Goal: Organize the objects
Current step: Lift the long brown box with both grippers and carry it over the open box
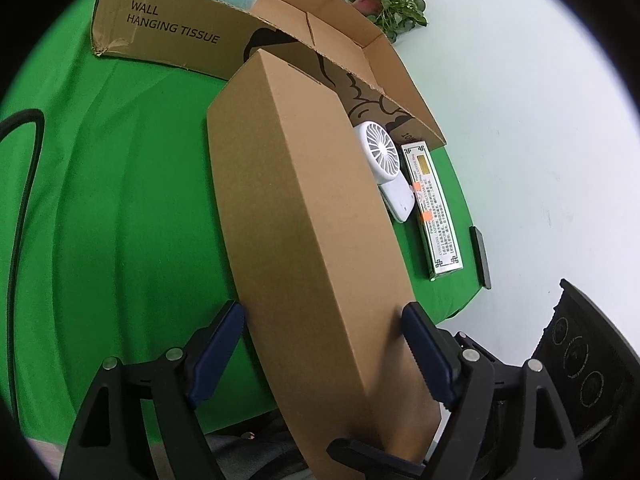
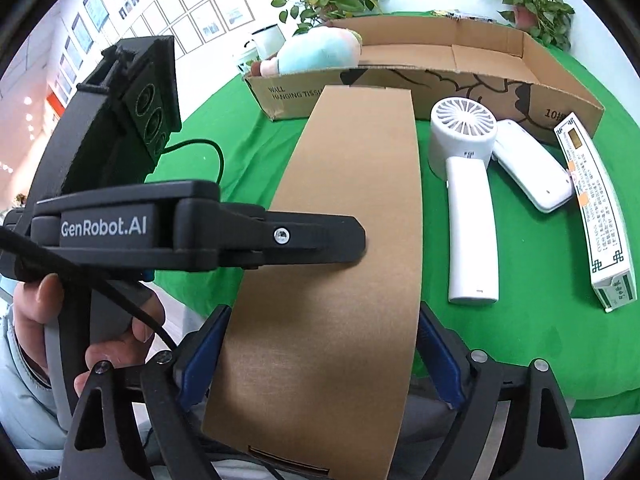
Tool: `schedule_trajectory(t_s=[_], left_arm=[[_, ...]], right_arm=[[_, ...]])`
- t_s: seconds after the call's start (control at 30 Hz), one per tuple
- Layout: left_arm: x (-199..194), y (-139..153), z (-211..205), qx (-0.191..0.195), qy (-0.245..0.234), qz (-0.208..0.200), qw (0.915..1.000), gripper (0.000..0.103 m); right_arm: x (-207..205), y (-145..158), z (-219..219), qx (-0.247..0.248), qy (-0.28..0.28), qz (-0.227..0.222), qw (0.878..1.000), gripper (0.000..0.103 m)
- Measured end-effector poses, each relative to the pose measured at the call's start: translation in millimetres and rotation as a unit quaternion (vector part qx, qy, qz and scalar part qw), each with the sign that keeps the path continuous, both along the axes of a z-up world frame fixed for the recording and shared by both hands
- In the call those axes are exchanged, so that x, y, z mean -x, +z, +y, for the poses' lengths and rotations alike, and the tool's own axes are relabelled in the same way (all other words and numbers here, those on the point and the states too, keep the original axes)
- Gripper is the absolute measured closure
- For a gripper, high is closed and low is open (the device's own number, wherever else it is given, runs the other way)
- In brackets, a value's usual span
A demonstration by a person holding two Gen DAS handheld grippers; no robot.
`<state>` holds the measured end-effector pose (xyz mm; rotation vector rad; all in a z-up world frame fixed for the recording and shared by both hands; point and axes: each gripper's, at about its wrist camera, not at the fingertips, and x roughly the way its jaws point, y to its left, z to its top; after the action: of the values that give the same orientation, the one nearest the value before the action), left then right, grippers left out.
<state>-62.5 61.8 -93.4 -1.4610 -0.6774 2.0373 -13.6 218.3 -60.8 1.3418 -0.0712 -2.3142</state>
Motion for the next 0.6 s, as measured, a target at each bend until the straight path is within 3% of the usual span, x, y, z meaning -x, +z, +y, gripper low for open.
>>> schedule_trajectory(t_s=[0.13, 0.6], left_arm=[[4, -1, -2, -0.017, 0.007, -0.017, 0.9997, 0.022], [14, -4, 8, -0.03, 0.013, -0.035, 0.9988, 0.02]], right_arm=[[-2, 5, 6, 0.008, 0.005, 0.016, 1.0, 0.017], [6, 14, 17, 0.041, 0.008, -0.003, 0.999, 0.017]])
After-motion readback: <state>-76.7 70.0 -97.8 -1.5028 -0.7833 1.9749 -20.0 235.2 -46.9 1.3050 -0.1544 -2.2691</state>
